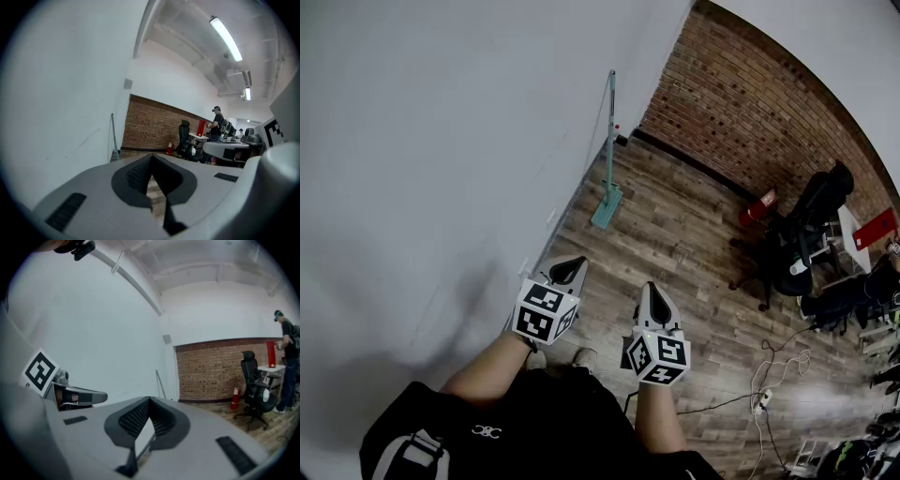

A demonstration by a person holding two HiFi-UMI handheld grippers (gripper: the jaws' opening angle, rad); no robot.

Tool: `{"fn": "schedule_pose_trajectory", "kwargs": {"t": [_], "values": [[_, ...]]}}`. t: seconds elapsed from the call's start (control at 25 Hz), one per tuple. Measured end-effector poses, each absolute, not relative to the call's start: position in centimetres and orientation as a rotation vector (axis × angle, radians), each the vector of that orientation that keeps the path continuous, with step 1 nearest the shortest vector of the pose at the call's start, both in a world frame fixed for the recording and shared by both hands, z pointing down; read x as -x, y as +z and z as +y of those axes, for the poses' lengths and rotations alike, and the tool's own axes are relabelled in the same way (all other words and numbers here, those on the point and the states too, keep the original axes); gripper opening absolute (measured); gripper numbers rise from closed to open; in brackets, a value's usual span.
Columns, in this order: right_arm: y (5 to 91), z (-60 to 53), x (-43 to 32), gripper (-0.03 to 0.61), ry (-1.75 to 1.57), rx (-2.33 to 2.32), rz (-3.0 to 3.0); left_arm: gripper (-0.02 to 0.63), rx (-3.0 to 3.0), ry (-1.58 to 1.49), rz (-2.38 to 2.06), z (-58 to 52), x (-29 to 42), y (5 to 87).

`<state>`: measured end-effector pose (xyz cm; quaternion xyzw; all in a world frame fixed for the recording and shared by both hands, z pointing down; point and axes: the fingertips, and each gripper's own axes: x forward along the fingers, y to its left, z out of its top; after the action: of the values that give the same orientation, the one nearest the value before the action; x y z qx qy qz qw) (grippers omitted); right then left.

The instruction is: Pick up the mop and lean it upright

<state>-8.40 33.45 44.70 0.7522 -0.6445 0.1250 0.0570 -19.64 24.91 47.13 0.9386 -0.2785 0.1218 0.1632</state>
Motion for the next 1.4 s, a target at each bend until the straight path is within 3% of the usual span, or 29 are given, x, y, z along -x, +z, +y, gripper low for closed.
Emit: {"fn": "schedule_pose_trajectory", "kwargs": {"t": [0.76, 1.4], "values": [[44.9, 31.6, 6.6, 0.014, 0.375, -2.266, -2.017, -0.005, -2.675, 0.355, -0.828, 24.2, 17.6, 46.7], [45.3, 29.9, -4.3, 0.014, 0.411, -2.203, -2.106, -0.005, -2.735, 0.418, -0.819, 24.6, 4.6, 45.9]]}}
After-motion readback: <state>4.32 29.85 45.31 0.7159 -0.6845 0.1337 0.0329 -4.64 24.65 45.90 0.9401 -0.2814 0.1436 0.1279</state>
